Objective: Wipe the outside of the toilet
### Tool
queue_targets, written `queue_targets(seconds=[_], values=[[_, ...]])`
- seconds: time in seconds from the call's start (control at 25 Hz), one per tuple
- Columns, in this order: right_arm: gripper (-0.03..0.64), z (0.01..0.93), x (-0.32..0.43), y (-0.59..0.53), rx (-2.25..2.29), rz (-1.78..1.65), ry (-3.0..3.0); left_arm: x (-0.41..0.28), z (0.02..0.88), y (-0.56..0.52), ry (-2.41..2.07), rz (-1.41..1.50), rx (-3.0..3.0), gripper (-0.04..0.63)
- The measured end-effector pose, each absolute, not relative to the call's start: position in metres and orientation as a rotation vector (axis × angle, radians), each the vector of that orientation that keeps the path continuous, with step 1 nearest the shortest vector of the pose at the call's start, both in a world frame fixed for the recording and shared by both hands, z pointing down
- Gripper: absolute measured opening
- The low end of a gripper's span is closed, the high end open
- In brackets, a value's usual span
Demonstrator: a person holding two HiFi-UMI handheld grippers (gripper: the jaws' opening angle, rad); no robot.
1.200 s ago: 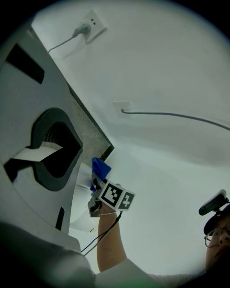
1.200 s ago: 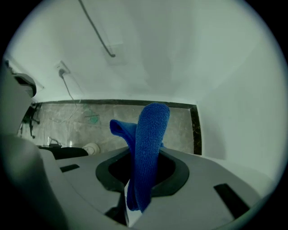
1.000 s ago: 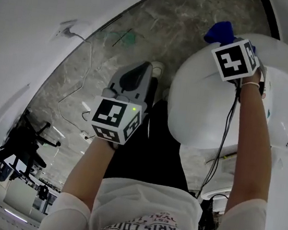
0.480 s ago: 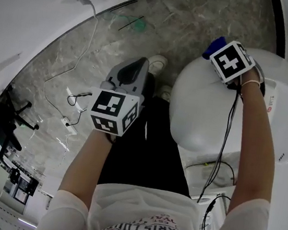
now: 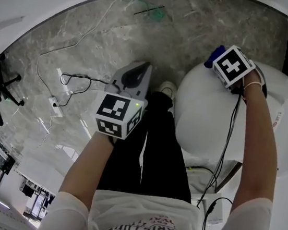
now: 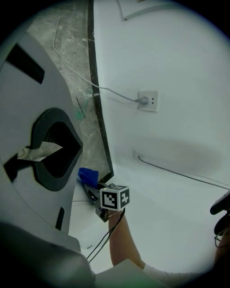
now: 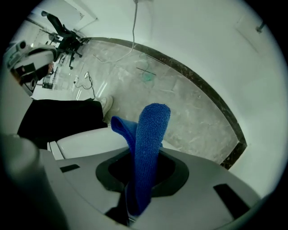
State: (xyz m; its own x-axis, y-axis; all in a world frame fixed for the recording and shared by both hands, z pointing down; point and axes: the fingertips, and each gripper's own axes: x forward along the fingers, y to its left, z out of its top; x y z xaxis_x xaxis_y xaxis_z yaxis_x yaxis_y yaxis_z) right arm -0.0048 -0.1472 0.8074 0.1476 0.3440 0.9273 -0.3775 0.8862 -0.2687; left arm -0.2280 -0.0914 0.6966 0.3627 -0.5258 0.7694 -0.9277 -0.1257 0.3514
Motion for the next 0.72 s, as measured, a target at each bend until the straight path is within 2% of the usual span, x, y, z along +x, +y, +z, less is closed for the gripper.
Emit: queue_targets(seconds=[0.72], values=[[0.077, 0.816, -0.088, -0.06, -0.206, 0.456, -1.316, -0.279, 0.693, 0.0, -1.362, 0.527, 1.64, 0.006]])
